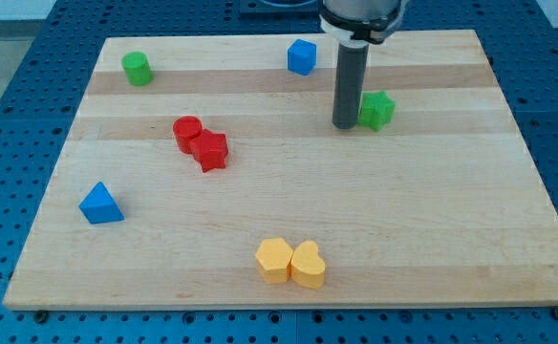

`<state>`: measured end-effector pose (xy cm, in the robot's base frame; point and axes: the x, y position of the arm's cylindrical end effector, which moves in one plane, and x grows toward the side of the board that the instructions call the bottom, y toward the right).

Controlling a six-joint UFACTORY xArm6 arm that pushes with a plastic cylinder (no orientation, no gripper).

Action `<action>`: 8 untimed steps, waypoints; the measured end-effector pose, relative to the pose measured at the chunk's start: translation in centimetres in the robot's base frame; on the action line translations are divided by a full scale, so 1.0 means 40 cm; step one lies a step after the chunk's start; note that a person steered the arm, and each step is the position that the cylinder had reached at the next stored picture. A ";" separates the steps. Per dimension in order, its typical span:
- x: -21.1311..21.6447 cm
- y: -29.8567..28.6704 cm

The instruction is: Push the green star to the top right side of the board

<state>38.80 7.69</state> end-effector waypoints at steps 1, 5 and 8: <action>0.049 0.048; -0.039 0.128; 0.020 0.109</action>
<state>39.61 12.04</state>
